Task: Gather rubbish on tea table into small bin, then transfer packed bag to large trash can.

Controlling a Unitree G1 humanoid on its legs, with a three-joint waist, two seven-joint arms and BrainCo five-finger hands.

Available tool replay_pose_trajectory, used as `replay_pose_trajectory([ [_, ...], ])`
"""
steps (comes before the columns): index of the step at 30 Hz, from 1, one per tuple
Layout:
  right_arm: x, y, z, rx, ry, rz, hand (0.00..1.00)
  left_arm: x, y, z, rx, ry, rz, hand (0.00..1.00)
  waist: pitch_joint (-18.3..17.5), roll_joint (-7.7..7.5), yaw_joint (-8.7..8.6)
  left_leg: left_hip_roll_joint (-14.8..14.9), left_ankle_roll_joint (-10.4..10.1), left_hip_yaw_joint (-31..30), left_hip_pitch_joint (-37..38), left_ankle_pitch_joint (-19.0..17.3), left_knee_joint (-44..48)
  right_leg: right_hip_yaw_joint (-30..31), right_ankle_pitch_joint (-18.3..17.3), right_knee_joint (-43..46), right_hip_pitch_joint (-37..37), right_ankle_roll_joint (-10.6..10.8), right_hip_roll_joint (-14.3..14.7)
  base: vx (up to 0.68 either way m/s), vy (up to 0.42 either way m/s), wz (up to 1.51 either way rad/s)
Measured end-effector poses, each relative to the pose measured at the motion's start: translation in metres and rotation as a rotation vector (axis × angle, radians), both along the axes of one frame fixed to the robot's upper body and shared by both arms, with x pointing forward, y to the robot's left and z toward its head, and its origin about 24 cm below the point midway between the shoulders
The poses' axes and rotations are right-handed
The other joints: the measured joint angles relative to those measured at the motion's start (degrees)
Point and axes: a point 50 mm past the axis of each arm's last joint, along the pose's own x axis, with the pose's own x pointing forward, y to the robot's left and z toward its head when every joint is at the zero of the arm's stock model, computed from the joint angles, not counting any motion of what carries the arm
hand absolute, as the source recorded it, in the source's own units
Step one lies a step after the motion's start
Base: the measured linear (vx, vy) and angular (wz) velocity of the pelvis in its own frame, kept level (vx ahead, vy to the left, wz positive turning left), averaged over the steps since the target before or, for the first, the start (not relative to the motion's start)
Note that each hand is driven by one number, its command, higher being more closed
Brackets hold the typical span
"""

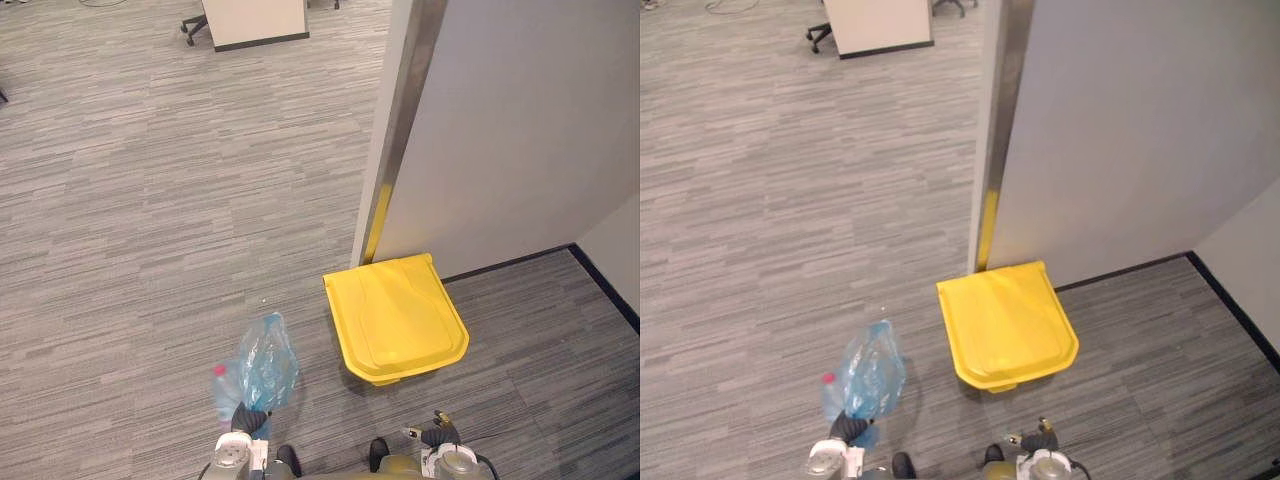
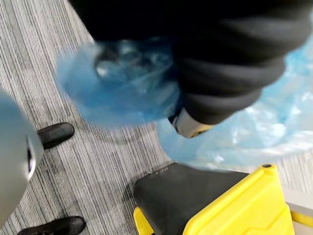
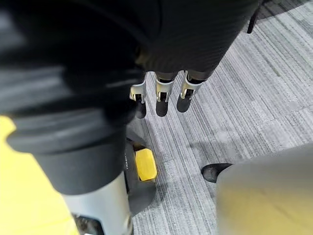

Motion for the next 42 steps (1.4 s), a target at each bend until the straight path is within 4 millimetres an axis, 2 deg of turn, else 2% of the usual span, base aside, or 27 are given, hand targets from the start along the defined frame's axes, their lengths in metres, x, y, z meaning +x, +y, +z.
replay_pose_trajectory([
  [3,0.003,0.000,0.001,-0.002,-0.006,0.003,0.00,-0.001,0.001,0.000,0.008,0.004,0.005,1.00,0.13,-0.04,-0.02,-0.08,0.75,0.01,0.04,-0.58,0.55,2.06,0.14,3.90,-2.81,0.06,0.21,-0.01,0.026,-0.41],
  [5,0.007,-0.001,0.003,-0.002,-0.020,0.004,0.00,-0.002,0.001,-0.001,0.009,0.008,0.006,1.00,0.62,0.04,0.01,0.06,1.21,-0.05,1.11,-1.72,1.02,3.11,-0.43,11.40,-6.10,0.90,0.56,-0.06,0.039,-0.42],
  [6,0.008,-0.001,0.003,-0.002,-0.026,0.004,0.00,-0.002,0.001,-0.001,0.011,0.009,0.007,1.00,1.02,-0.22,-0.09,0.12,1.64,-0.09,2.08,-2.43,0.97,2.71,-0.86,14.69,-7.10,1.58,0.17,-0.09,0.031,-0.35],
  [7,0.013,-0.001,0.005,0.002,-0.043,-0.002,0.00,0.003,0.002,0.001,0.014,-0.005,0.007,1.00,2.76,-0.39,-0.18,-0.03,2.71,-0.31,3.67,-4.09,1.07,0.78,-2.10,21.17,-10.02,3.13,-0.88,-0.12,0.034,-0.21],
  [8,0.017,-0.001,0.007,0.004,-0.066,-0.008,0.00,0.002,0.004,0.000,0.018,0.002,0.009,1.00,3.44,-0.87,-0.27,-0.14,3.20,-0.42,4.33,-5.28,2.32,-2.92,-3.43,24.92,-12.40,3.49,-2.43,-0.11,0.036,-0.18],
  [9,0.018,-0.001,0.008,0.003,-0.067,-0.008,0.00,0.001,0.005,-0.001,0.025,0.011,0.010,1.00,3.54,-1.17,-0.05,0.13,3.29,-0.44,4.20,-6.27,3.33,-4.80,-3.30,23.51,-13.75,3.38,-2.77,-0.07,0.057,-0.08],
  [12,0.026,0.000,0.012,0.001,-0.097,-0.006,0.00,0.001,0.010,-0.002,0.035,0.020,0.013,1.00,5.48,-2.32,-0.02,1.06,2.98,-0.39,3.70,-8.07,6.53,-11.52,4.22,7.27,-17.09,4.10,-4.30,0.07,0.023,0.04],
  [14,0.030,0.001,0.013,0.001,-0.107,-0.004,0.00,0.008,0.012,0.001,0.038,-0.002,0.016,1.00,7.26,-3.94,0.14,1.16,1.76,-0.14,3.69,-10.67,11.25,-14.68,4.08,3.60,-17.37,3.55,-5.50,0.15,-0.096,0.08],
  [15,0.028,0.001,0.012,-0.002,-0.096,-0.002,0.00,0.010,0.011,0.002,0.033,-0.008,0.024,1.00,7.40,-4.62,0.30,1.17,0.75,-0.52,3.91,-13.58,14.92,-15.25,2.68,3.69,-16.44,3.36,-5.81,0.21,-0.190,-0.02],
  [16,0.028,0.000,0.012,-0.007,-0.094,0.000,0.00,0.014,0.007,0.003,0.023,-0.020,0.028,1.00,7.40,-4.36,0.63,1.92,-0.40,-0.99,4.07,-16.41,17.96,-15.78,2.93,3.86,-15.48,1.52,-5.67,0.30,-0.216,-0.11],
  [18,0.036,-0.011,0.019,-0.038,-0.129,0.003,0.00,0.024,-0.006,0.006,-0.010,-0.053,0.012,1.00,8.73,-0.61,0.46,4.64,-1.88,-2.48,3.47,-18.65,20.01,-16.17,2.54,6.83,-15.75,1.79,-3.83,0.31,-0.170,0.18],
  [20,0.037,-0.016,0.021,-0.048,-0.136,-0.008,0.00,0.032,-0.012,0.009,-0.020,-0.075,-0.007,1.00,8.90,-0.04,0.14,5.93,-2.36,-5.32,3.77,-19.15,19.83,-16.57,1.43,11.91,-16.89,1.32,-3.04,0.27,-0.145,0.49],
  [21,0.035,-0.016,0.020,-0.048,-0.129,-0.005,0.00,0.031,-0.011,0.009,-0.005,-0.070,-0.019,1.00,8.87,-0.04,0.62,6.80,-2.72,-6.14,4.60,-19.37,19.42,-17.47,-1.45,15.08,-17.37,1.02,-2.50,0.33,-0.142,0.30],
  [24,0.035,-0.015,0.020,-0.046,-0.126,-0.001,0.00,0.030,-0.009,0.008,0.001,-0.065,-0.020,1.00,8.50,-0.35,1.34,8.10,-2.91,-8.00,5.15,-18.19,18.38,-19.31,-5.68,19.57,-18.27,1.02,-2.40,0.27,-0.105,0.22],
  [27,0.042,-0.010,0.022,-0.046,-0.139,0.037,0.00,0.029,-0.006,0.008,0.005,-0.063,-0.007,1.00,8.41,-0.32,1.63,7.95,-2.81,-7.86,4.85,-15.53,17.10,-20.23,-5.68,19.64,-18.47,0.56,-2.80,0.13,-0.045,0.03],
  [29,0.048,-0.004,0.024,-0.057,-0.146,0.093,0.00,0.033,-0.001,0.011,0.015,-0.078,0.005,1.00,7.67,-0.83,1.64,7.09,-3.67,-7.90,3.48,-13.98,15.70,-20.42,-5.64,19.65,-20.24,0.59,-3.79,0.02,-0.019,0.18],
  [34,0.069,0.021,0.029,-0.061,-0.174,0.262,0.00,0.043,0.011,0.018,0.050,-0.118,0.001,1.00,7.44,-1.41,2.62,5.73,-4.41,-8.97,-0.19,-12.62,14.82,-21.52,-4.24,18.98,-22.72,0.38,-5.83,-0.09,-0.037,0.24],
  [37,0.092,0.029,0.042,-0.098,-0.229,0.354,0.00,0.049,0.016,0.024,0.065,-0.150,-0.003,1.00,7.64,-2.14,3.11,5.07,-4.21,-10.01,-3.48,-12.68,14.81,-22.21,-2.69,16.46,-24.15,0.66,-6.35,-0.18,-0.057,0.28],
  [39,0.109,0.036,0.052,-0.117,-0.274,0.413,0.00,0.054,0.019,0.029,0.076,-0.174,-0.008,1.00,8.18,-3.14,3.63,4.99,-2.52,-10.16,-5.92,-14.08,16.48,-22.09,-1.10,15.21,-25.00,2.10,-6.43,-0.21,-0.041,0.07],
  [42,0.143,0.038,0.079,-0.171,-0.378,0.480,0.00,0.069,0.026,0.041,0.090,-0.236,-0.001,1.00,9.76,-4.65,4.16,5.35,-2.25,-11.55,-10.03,-15.52,21.34,-21.95,1.57,13.27,-25.54,2.15,-6.17,-0.18,-0.061,0.12],
])
